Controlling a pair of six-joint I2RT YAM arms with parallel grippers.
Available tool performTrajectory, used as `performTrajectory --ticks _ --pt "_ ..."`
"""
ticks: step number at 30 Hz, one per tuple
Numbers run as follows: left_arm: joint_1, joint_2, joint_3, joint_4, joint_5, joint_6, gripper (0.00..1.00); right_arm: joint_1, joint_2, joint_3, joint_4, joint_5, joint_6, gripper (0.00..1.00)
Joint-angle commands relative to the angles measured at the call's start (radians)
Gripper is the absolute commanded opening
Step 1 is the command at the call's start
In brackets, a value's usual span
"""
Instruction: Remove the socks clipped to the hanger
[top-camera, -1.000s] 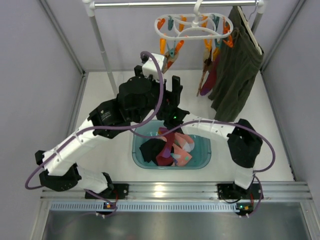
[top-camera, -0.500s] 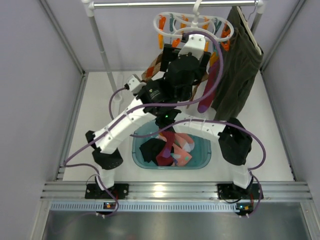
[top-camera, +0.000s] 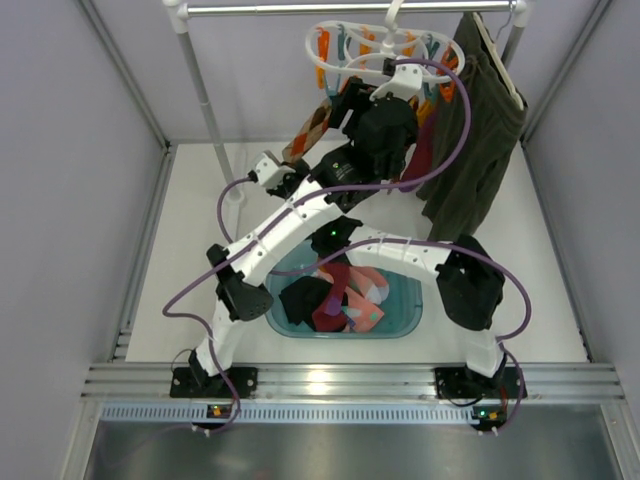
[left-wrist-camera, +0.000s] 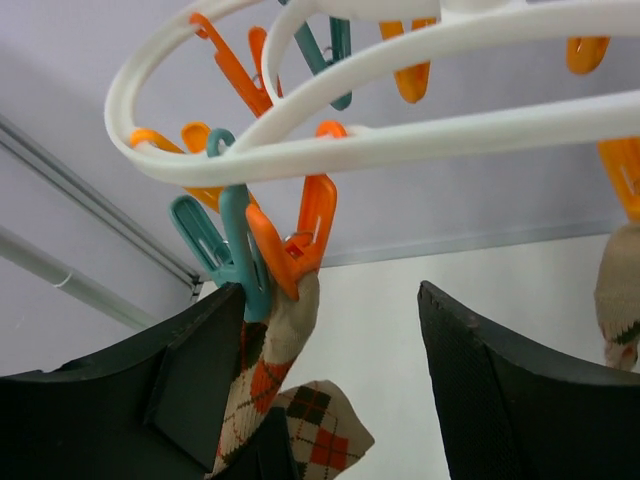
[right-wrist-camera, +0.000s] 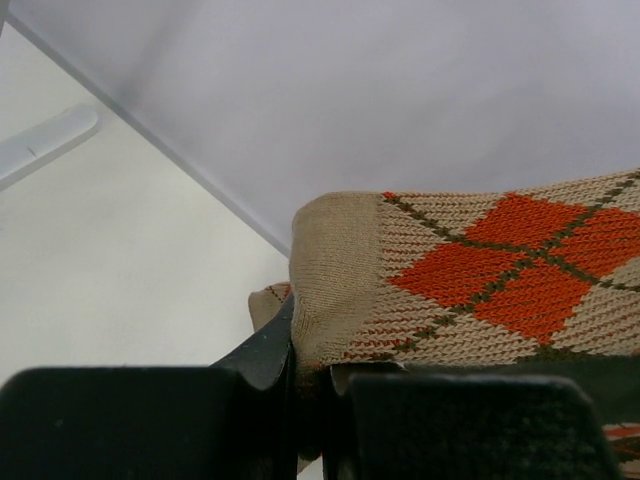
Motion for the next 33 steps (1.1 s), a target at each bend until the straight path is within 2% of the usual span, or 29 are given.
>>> performTrajectory --ticks 1,10,16,18,21,24,27,28,31,33 --pt "0.006 0.028 0.029 0.197 -0.040 0.134 0.73 0.032 -0.022 -0.026 -0.002 -0.089 -0.014 0.00" --pt "0.061 0.065 0.026 0.262 0.019 0.160 0.65 0.032 -0.053 -0.089 0.040 -0.120 -0.033 0.00" --pt "0.077 0.091 0.020 0.368 0.020 0.242 0.64 0.030 -0.083 -0.138 0.090 -0.133 -0.034 0.00" --pt "0.078 0.092 0.018 0.385 0.026 0.265 0.58 0.030 -0.099 -0.158 0.098 -0.141 -0.033 0.00" --pt "0.084 0.088 0.018 0.418 0.041 0.254 0.42 0.029 -0.122 -0.192 0.124 -0.150 -0.029 0.00" --pt "0.092 0.085 0.018 0.420 0.055 0.245 0.39 0.029 -0.142 -0.220 0.138 -0.156 -0.026 0.00" --pt "0.095 0.080 0.018 0.421 0.069 0.239 0.25 0.024 -0.155 -0.240 0.149 -0.164 -0.023 0.00" --pt "0.097 0.074 0.017 0.420 0.070 0.236 0.16 0.023 -0.157 -0.243 0.150 -0.164 -0.022 0.00" --pt "0.095 0.056 -0.014 0.418 0.082 0.210 0.00 0.018 -0.175 -0.278 0.164 -0.173 -0.011 0.00" --pt "0.095 0.017 -0.051 0.418 0.085 0.181 0.00 0.016 -0.197 -0.318 0.178 -0.173 0.010 0.00"
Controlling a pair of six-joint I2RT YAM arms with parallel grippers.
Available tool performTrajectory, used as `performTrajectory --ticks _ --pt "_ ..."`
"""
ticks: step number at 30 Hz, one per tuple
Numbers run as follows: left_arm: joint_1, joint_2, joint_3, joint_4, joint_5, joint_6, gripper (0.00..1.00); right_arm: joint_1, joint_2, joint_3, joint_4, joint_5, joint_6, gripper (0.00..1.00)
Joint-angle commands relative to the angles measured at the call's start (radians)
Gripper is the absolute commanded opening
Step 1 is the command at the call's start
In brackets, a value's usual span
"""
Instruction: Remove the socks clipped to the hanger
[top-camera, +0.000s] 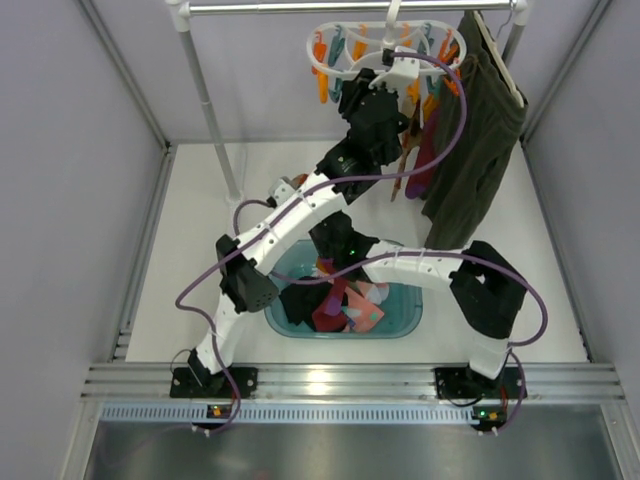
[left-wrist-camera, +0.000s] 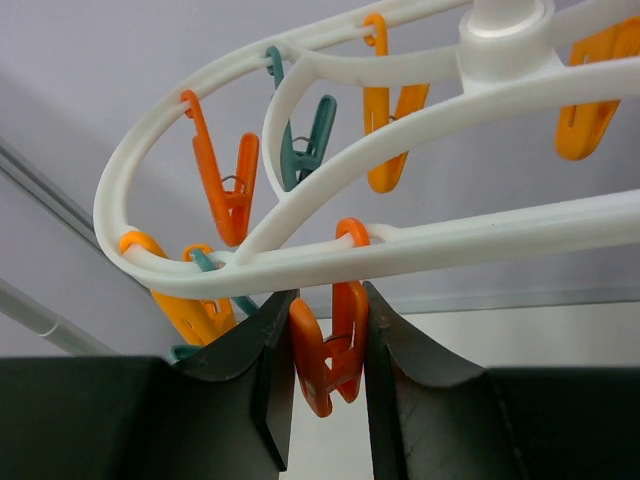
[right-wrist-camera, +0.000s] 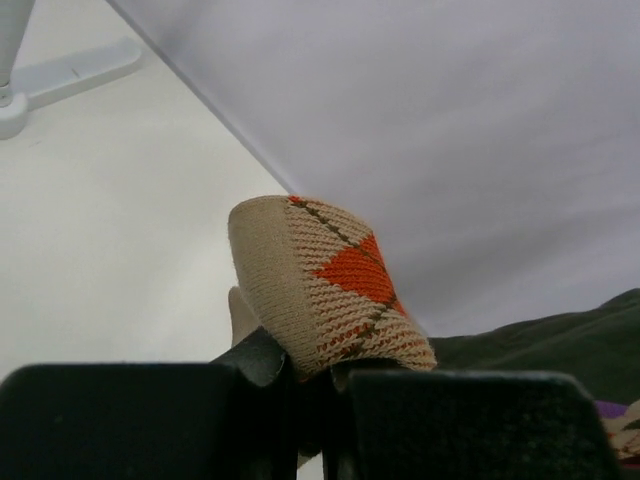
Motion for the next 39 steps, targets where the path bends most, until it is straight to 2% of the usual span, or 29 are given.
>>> performTrajectory --ticks 1,5,6,8,9,10,14,15,21,26,28,31,34,37,39 --pt "0.007 -0.077 -0.051 0.059 0.026 -0.053 0.00 0.023 -0.095 -0.063 0.081 -0.097 0.008 0.00" --pt "-0.019 -0.188 -0.230 0.058 0.078 -0.130 0.21 0.023 -0.213 -0.180 0.091 -0.169 0.097 0.00" --pt "-0.025 -0.235 -0.258 0.046 0.090 -0.176 0.34 0.023 -0.272 -0.216 0.081 -0.184 0.137 0.00" --pt "-0.037 -0.275 -0.292 0.002 0.127 -0.237 0.39 0.023 -0.363 -0.244 0.036 -0.231 0.178 0.00" --pt "-0.039 -0.319 -0.333 -0.011 0.157 -0.291 0.46 0.023 -0.397 -0.267 0.010 -0.268 0.221 0.00" --pt "-0.040 -0.338 -0.352 -0.013 0.171 -0.309 0.48 0.023 -0.429 -0.278 -0.020 -0.293 0.243 0.00" --pt "-0.045 -0.415 -0.415 -0.043 0.213 -0.389 0.61 0.020 -0.602 -0.333 -0.271 -0.403 0.373 0.00" --pt "-0.046 -0.429 -0.445 -0.046 0.231 -0.400 0.67 0.020 -0.628 -0.360 -0.314 -0.438 0.399 0.00" --pt "-0.049 -0.508 -0.487 -0.068 0.265 -0.463 0.80 0.019 -0.799 -0.471 -0.536 -0.575 0.609 0.00" --pt "-0.072 -0.608 -0.574 -0.109 0.309 -0.535 0.95 0.019 -0.813 -0.513 -0.650 -0.535 0.793 0.00" --pt "-0.101 -0.657 -0.623 -0.111 0.322 -0.555 0.98 0.019 -0.796 -0.523 -0.689 -0.567 0.824 0.00" --pt "-0.147 -0.758 -0.741 -0.115 0.348 -0.587 0.98 0.019 -0.767 -0.557 -0.699 -0.603 0.889 0.00" --pt "-0.180 -0.878 -0.888 -0.138 0.360 -0.670 0.98 0.006 -0.689 -0.574 -0.704 -0.572 0.951 0.00" --pt "-0.194 -1.021 -1.074 -0.141 0.388 -0.782 0.98 -0.009 -0.562 -0.568 -0.699 -0.603 1.028 0.00" --pt "-0.194 -1.125 -1.195 -0.163 0.398 -0.819 0.98 -0.010 -0.541 -0.585 -0.687 -0.600 1.065 0.01"
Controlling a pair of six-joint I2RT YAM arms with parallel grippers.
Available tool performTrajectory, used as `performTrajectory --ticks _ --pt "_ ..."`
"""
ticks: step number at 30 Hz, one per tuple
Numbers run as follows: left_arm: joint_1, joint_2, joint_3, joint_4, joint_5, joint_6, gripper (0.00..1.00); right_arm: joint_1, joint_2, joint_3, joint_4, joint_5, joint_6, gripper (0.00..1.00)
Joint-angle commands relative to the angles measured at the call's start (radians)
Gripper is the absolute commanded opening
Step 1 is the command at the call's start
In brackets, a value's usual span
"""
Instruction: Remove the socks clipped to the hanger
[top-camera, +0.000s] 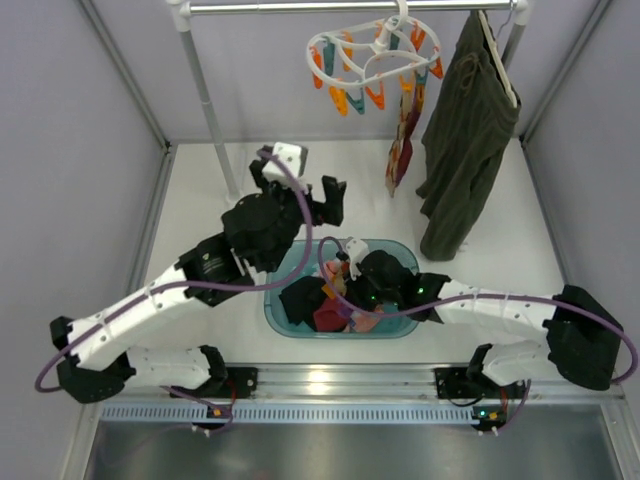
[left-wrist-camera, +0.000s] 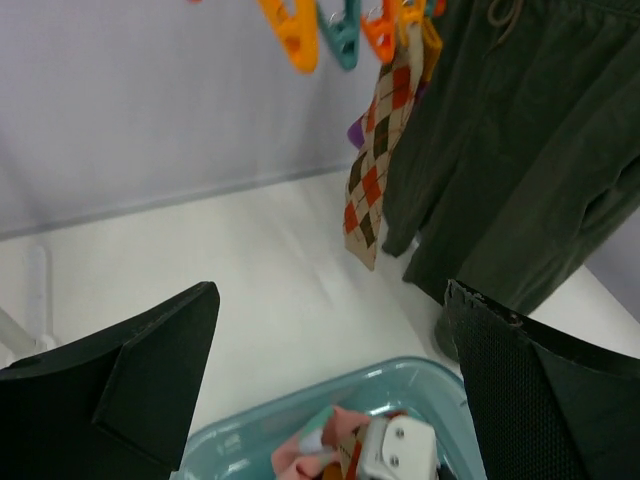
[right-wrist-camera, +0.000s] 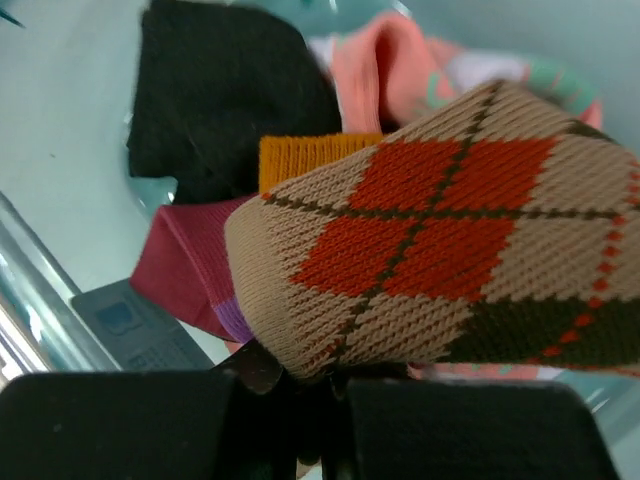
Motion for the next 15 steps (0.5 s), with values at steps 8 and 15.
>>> performTrajectory --ticks 8,15 --pt "0.001 -0.402 -0.357 -0.103 0.100 -0.276 0.99 -0.025 0.018 0.060 -0.088 -0.038 0.132 0.54" --pt "0.001 -0.531 -0.389 -0.204 0.077 -0.304 0.99 -0.025 -0.233 0.174 -0.396 0.026 0.060 0.99"
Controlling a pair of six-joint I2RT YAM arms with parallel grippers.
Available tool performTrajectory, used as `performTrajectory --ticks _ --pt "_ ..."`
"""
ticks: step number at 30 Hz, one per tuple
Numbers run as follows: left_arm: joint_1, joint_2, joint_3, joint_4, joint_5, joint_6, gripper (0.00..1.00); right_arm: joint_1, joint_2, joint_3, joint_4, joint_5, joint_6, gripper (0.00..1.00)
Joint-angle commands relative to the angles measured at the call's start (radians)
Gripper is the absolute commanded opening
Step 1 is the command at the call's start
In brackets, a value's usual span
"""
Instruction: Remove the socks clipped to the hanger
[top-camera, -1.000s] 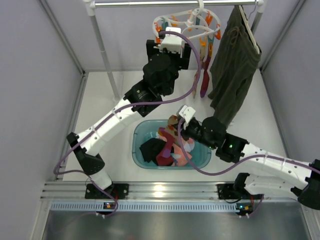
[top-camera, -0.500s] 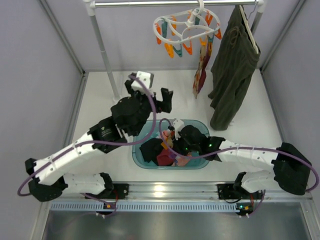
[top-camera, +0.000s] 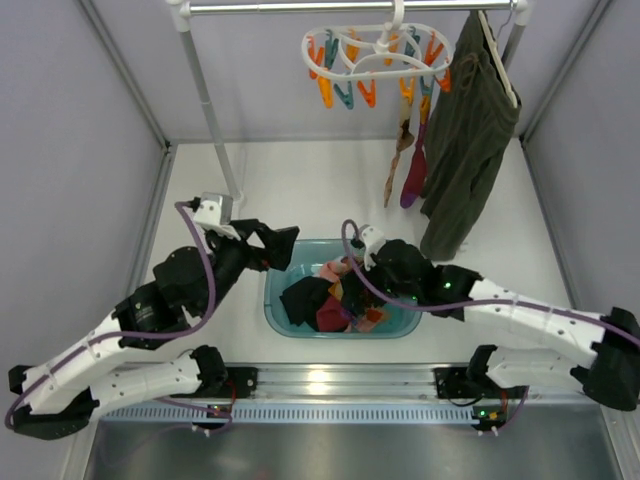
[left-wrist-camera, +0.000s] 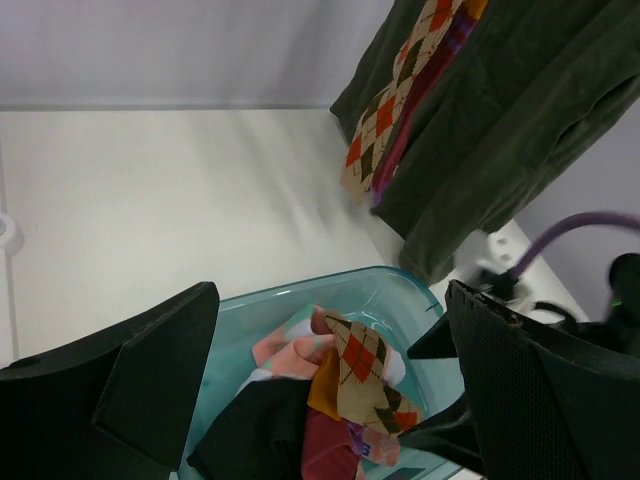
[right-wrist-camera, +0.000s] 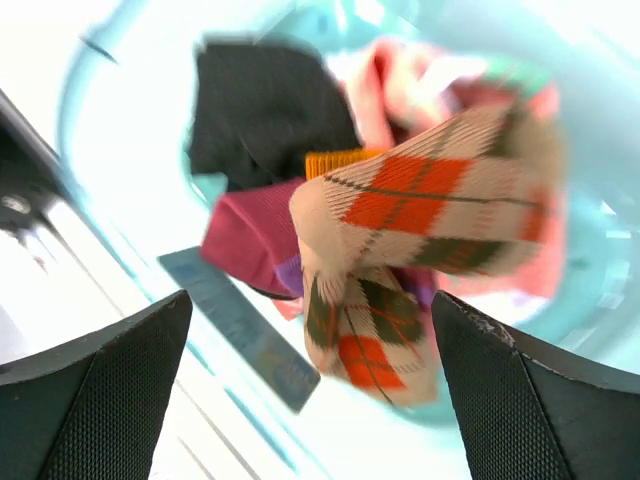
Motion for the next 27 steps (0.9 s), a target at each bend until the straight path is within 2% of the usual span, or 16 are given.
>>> performTrajectory --ticks 1,3,6,8,9,11,12,16,22,23,27 --pt "-0.001 -0.056 -0.010 -0.042 0.007 -0.039 0.98 -0.012 -0.161 0.099 -0.186 0.084 -0.038 0.99" --pt "-0.001 -0.074 -0.019 -0.059 0.009 -0.042 0.99 -0.024 -0.236 0.126 -0.210 0.133 -0.050 0.99" --pt "-0.001 -0.071 -0.030 -0.062 0.024 -0.042 0.98 -0.067 -0.256 0.187 -0.203 0.223 -0.070 0.99" --pt "-0.001 -0.054 -0.028 -0.062 0.064 -0.040 0.99 -0.099 -0.248 0.218 -0.122 0.326 -0.087 0.99" --pt "-0.001 -0.036 -0.023 -0.062 0.084 -0.042 0.99 -0.146 -0.239 0.219 -0.080 0.323 -0.104 0.99" --pt "-0.001 -0.019 -0.017 -0.059 0.114 -0.046 0.98 -0.220 -0.189 0.234 0.035 0.270 -0.126 0.99" --pt "-0.001 -0.011 -0.014 -0.060 0.143 -0.049 0.99 -0.301 -0.135 0.247 0.072 0.256 -0.124 0.99" --pt "-0.001 0.015 -0.026 -0.059 0.179 -0.055 0.98 -0.386 0.015 0.334 0.240 0.299 -0.190 0.97" --pt "-0.001 0.053 -0.037 -0.059 0.226 -0.069 0.99 -0.504 0.282 0.515 0.334 0.265 -0.253 0.83" --pt "-0.001 0.062 -0.033 -0.057 0.236 -0.069 0.99 -0.516 0.307 0.532 0.334 0.253 -0.260 0.76" --pt "-0.001 0.073 -0.020 -0.057 0.268 -0.074 0.99 -0.529 0.416 0.593 0.412 0.254 -0.299 0.64"
